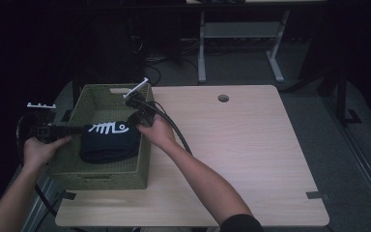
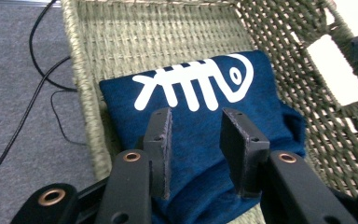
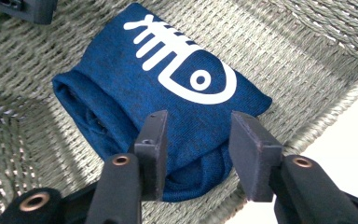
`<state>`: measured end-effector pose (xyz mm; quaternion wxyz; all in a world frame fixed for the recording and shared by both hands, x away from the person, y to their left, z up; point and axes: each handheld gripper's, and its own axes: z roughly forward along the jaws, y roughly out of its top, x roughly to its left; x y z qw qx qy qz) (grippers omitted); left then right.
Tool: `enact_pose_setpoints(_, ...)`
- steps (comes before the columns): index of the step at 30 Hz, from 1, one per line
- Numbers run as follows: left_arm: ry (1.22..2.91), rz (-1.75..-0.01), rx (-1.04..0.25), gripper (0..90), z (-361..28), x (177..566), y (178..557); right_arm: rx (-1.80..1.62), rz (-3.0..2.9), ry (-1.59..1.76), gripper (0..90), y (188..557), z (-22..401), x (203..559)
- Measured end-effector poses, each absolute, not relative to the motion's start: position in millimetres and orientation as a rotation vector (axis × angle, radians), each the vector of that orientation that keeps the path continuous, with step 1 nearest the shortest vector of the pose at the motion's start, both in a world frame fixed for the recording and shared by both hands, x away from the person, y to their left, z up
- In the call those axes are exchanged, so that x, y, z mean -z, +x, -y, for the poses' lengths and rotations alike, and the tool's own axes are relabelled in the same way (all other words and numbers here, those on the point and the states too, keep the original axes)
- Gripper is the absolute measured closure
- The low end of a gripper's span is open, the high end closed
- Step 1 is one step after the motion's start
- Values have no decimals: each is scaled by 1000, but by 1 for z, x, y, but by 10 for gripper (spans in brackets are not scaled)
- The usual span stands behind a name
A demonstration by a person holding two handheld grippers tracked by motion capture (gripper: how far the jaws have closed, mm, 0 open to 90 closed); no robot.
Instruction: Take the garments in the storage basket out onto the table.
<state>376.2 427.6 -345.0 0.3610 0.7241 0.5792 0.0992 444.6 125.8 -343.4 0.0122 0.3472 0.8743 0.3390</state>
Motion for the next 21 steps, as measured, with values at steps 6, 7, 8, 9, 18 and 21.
enact_pose_setpoints(6, 1857, -1469, -274, 615, -418, 334, 365, -1109, -2721, 1066, 501, 443, -115, 337)
enact_pose_setpoints(7, 1853, -1465, -282, 611, -416, 332, 363, -1114, -2720, 1064, 489, 443, -114, 336)
enact_pose_setpoints(8, 1849, -1464, -289, 603, -414, 330, 360, -1123, -2718, 1062, 483, 443, -112, 334)
enact_pose_setpoints(9, 1847, -1463, -295, 600, -412, 328, 358, -1133, -2719, 1057, 473, 443, -110, 333)
enact_pose_setpoints(18, 1830, -1460, -324, 550, -398, 316, 338, -1188, -2699, 1045, 423, 438, -85, 322)
enact_pose_setpoints(21, 1823, -1455, -322, 545, -395, 314, 333, -1202, -2689, 1045, 408, 438, -76, 320)
